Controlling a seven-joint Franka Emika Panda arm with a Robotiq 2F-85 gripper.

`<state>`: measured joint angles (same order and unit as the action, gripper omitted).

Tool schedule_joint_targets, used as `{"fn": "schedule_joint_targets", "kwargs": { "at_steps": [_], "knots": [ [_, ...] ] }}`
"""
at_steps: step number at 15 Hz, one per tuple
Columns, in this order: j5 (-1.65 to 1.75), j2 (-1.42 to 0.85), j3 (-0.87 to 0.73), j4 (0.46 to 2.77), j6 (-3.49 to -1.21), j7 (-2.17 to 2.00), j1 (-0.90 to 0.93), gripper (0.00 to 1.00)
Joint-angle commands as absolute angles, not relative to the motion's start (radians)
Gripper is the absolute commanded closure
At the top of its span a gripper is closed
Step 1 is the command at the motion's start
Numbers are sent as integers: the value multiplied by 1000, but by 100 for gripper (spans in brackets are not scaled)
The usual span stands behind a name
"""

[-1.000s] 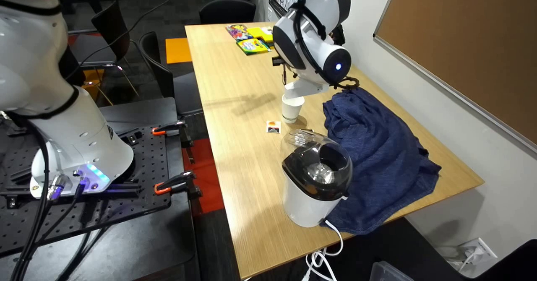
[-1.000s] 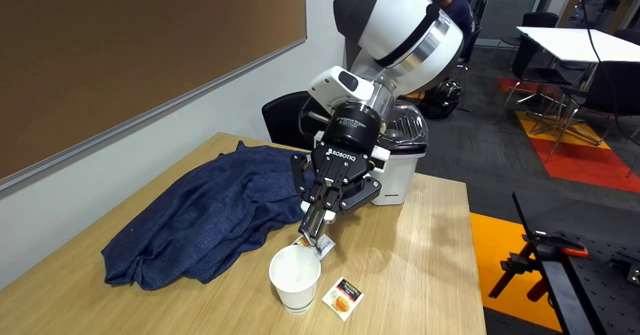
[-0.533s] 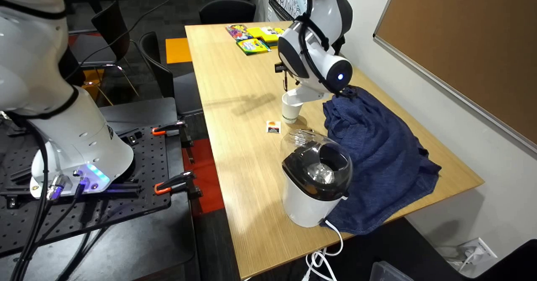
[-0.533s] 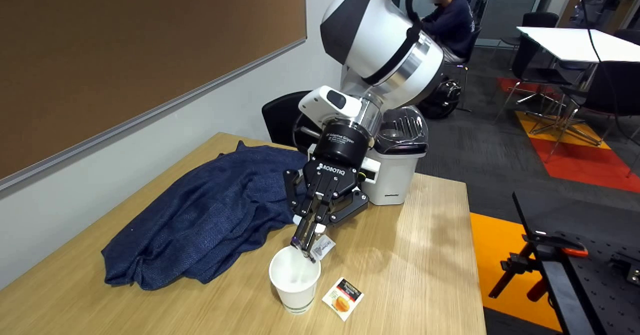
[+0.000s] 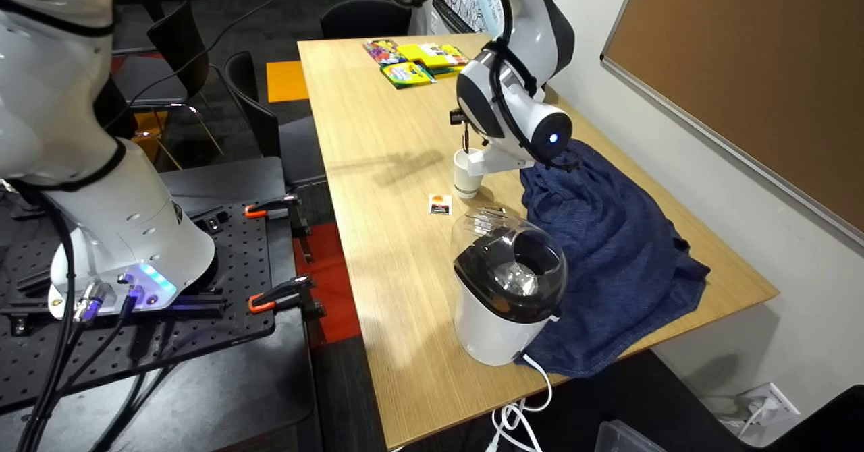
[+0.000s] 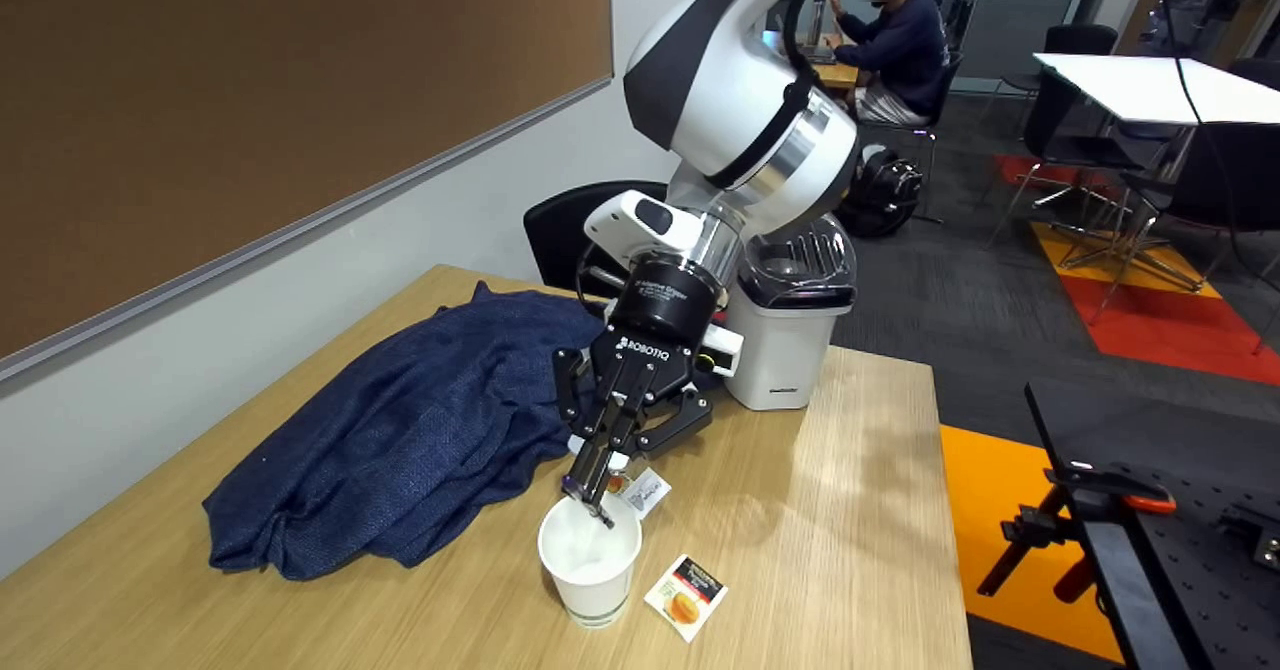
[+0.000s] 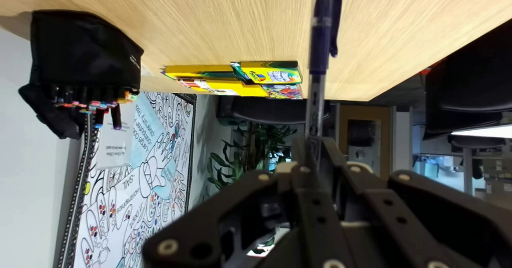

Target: Put the pen in the cup

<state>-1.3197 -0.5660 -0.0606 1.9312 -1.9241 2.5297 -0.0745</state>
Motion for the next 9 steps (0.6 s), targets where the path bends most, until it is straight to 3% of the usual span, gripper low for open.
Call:
{"fn": "schedule_joint_targets", "kwargs": {
  "at_steps": [1,9],
  "knots": [
    [-1340,-619,-46,1876,-1894,2538,-103,97],
    [-1334,-693,-41,1821,-1895,2524,-110,97]
  ]
}}
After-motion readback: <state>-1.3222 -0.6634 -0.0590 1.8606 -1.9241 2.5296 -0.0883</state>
